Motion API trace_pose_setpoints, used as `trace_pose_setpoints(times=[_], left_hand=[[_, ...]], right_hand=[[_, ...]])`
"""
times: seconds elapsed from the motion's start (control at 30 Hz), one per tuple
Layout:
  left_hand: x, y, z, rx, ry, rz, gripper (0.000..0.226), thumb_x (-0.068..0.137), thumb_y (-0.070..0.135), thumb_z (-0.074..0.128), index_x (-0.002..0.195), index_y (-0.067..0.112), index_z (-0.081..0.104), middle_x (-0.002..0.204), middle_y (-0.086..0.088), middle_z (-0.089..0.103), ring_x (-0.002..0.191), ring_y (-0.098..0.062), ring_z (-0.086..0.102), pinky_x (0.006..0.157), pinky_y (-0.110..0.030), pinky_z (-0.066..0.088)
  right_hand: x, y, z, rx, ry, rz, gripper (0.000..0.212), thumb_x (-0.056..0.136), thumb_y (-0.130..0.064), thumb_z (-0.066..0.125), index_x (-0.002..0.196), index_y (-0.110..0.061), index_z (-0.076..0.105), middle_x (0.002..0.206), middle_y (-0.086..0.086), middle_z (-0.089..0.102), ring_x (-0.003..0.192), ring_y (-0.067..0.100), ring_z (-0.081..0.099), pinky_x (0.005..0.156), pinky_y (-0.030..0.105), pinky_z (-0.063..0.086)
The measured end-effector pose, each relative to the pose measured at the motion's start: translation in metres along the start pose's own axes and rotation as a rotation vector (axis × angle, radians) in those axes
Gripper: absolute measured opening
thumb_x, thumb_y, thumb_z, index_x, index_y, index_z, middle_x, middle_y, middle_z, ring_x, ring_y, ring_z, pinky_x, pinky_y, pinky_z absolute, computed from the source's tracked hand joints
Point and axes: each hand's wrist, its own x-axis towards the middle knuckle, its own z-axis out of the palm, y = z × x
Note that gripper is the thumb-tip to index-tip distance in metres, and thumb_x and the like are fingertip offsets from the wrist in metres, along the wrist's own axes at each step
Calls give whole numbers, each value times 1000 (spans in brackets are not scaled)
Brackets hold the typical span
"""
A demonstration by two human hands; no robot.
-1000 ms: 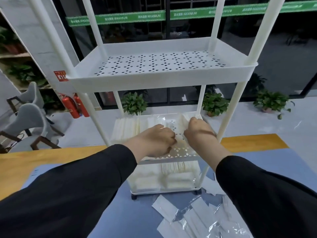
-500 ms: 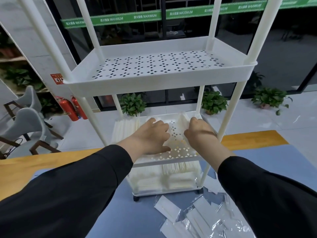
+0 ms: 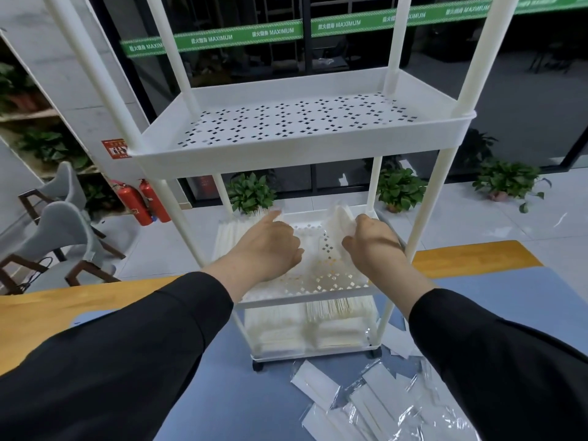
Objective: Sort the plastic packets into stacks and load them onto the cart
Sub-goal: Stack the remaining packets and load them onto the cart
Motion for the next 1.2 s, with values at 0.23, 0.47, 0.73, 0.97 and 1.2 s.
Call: trace_pose_setpoints(times=[0.23, 0.47, 0.73, 0.97, 1.2], left_hand=[[14, 3, -15, -49, -80, 173, 40, 105, 36, 42, 145, 34, 40, 126, -1, 53, 112, -26, 55, 89, -39, 45], [26, -4, -9, -47, -138, 262, 44, 102, 36, 50, 143, 44, 37, 119, 3, 50, 106, -24, 50, 91, -40, 42], [49, -9, -10, -89, -217, 271, 50, 89, 38, 70, 129, 47, 42, 112, 8, 46, 94, -25, 52, 65, -35, 36], [60, -13, -8, -115, -262, 305, 41, 82, 34, 80, 103, 46, 46, 103, 10, 47, 88, -24, 54, 76, -47, 53], [58, -20, -12, -104, -203, 379, 18, 89, 39, 73, 87, 34, 56, 110, 13, 47, 101, -20, 41, 89, -40, 44]], right_hand=[[-6, 2, -1, -48, 20, -15, 14, 100, -22, 51, 100, -10, 45, 98, 9, 54, 83, 29, 53, 53, 31, 30], [-5, 1, 0, -41, 9, 0, 15, 100, -22, 53, 100, -11, 43, 96, 7, 52, 84, 28, 52, 63, 31, 38], [-1, 4, 2, -18, -2, -11, 14, 99, -21, 52, 98, -11, 43, 96, 7, 51, 85, 29, 51, 70, 32, 38], [1, 6, 4, 10, -4, -13, 12, 99, -19, 53, 98, -12, 44, 94, 7, 52, 83, 29, 53, 68, 32, 39], [5, 5, 5, 14, -19, -2, 12, 98, -21, 52, 98, -12, 43, 96, 8, 53, 87, 31, 56, 68, 34, 41]])
